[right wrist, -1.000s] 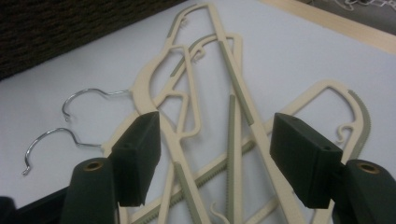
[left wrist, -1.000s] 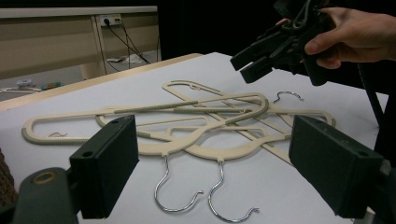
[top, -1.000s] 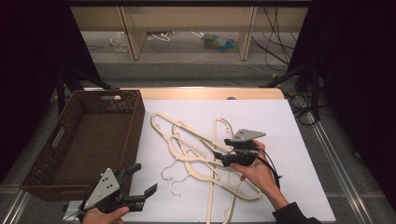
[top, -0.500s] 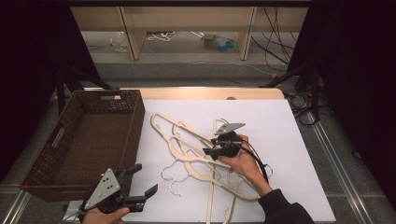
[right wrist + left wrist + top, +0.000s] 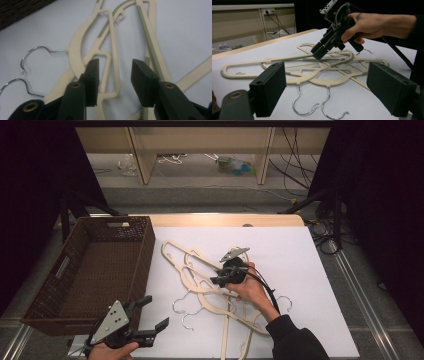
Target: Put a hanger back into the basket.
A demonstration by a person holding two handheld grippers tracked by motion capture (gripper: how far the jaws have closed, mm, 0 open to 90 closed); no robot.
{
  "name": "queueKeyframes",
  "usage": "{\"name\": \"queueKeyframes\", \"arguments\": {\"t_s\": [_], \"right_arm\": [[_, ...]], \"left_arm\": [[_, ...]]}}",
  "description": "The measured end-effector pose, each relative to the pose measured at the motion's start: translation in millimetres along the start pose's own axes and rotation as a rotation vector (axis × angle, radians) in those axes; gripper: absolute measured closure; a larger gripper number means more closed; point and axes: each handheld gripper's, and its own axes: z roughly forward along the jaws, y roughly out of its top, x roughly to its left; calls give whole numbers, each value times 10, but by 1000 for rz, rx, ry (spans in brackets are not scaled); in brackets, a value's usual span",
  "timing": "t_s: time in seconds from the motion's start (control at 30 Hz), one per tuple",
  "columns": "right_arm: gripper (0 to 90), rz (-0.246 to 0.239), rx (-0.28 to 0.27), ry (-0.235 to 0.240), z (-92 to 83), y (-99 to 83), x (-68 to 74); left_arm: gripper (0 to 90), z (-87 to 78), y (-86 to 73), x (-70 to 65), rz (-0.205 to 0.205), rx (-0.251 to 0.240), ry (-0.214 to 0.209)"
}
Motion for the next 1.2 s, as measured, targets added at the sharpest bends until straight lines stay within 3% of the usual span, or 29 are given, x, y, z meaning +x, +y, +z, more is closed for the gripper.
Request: {"name": "queueKeyframes", "arguments": {"t_s": [0.1, 0.53, 0.6, 0.9, 1.0, 1.07, 1.2], "right_arm": [[625, 7, 26, 6, 66, -11, -19], [674, 63, 50, 42, 230, -20, -70], [678, 71, 55, 47, 235, -18, -67], [747, 90, 82, 49, 288, -25, -117], [777, 80, 86, 44, 300, -37, -122], [788, 70, 95, 38, 297, -33, -121], [783, 36, 113, 20, 296, -17, -82]], "left_arm": [[160, 0, 1, -5, 3, 9, 0], [160, 7, -5, -7, -10, 20, -1], [160, 7, -2, 0, 4, 20, -3], [160, 5, -4, -2, -4, 22, -5], [160, 6, -8, -11, -10, 27, -5], [160, 7, -4, -1, 7, 27, -10], [161, 15, -14, -20, -25, 21, -8]]}}
